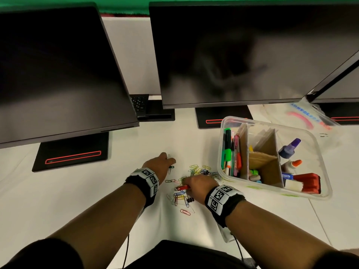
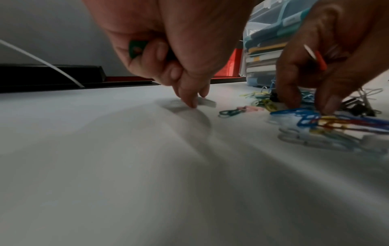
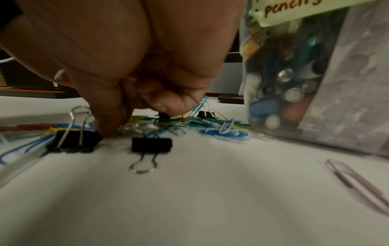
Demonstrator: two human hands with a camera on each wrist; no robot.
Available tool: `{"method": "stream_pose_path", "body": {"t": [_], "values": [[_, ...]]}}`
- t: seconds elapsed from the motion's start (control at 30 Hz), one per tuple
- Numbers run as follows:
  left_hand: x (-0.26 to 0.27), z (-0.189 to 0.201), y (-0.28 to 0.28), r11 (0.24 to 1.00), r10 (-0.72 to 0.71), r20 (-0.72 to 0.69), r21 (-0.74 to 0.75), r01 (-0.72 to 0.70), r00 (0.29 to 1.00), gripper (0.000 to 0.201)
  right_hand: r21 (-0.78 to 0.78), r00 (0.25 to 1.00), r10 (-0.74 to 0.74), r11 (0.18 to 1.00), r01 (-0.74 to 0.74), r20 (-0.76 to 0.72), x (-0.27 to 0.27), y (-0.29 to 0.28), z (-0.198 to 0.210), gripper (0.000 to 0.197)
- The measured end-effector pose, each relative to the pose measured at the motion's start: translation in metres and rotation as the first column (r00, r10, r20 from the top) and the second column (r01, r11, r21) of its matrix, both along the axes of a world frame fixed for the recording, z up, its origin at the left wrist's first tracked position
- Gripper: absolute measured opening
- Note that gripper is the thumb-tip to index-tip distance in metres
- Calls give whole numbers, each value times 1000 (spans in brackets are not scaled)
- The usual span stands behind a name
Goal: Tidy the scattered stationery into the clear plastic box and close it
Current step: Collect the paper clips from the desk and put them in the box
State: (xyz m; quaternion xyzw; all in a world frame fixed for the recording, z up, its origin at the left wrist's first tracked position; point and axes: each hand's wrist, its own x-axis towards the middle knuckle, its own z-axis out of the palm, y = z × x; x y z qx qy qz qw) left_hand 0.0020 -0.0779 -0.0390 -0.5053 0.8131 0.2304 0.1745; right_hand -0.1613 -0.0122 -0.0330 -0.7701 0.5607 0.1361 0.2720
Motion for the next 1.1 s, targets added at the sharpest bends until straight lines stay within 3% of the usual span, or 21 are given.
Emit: {"method": "stream_pose_path", "body": {"t": [0.17,0.3,0.43,0.57,0.63,0.73,0.8,0.9,1.0,1.1], "values": [[10,-3,0,999,14,13,-32,-13,1000,24,20,1000,1,1000,-1,-10,-4,-3,0,23],[20,-7,5,999,23,29,-38,-22,999,24,-20,999,-51,999,51,2,-6,0,4,23],[25,-7,15,995,61,31,-77,-59,998,26,-56,993,-110,992,112,44,-8,2,14,7],[21,7,26,994,38,-6,-100,-39,999,27,-29,980,-175,984,178,90,-18,10,18,8],[14,12,33,996,-37,-75,-86,31,996,31,-16,976,-200,979,202,86,-25,17,19,5],[-5,11,45,964,-253,-149,-120,236,956,35,19,969,-233,973,232,79,-36,24,22,16],[-17,11,54,936,-349,-118,-95,339,930,37,31,971,-233,972,231,60,-42,28,27,9],[-28,11,69,903,-429,-90,-7,430,899,44,-20,971,-239,971,240,25,-49,34,34,17],[-30,5,74,838,-545,-42,-3,545,838,37,-109,964,-266,959,262,-16,-53,40,35,19],[-32,-1,74,777,-630,18,-4,630,777,33,-65,947,-318,947,314,-54,-59,45,27,22]]}}
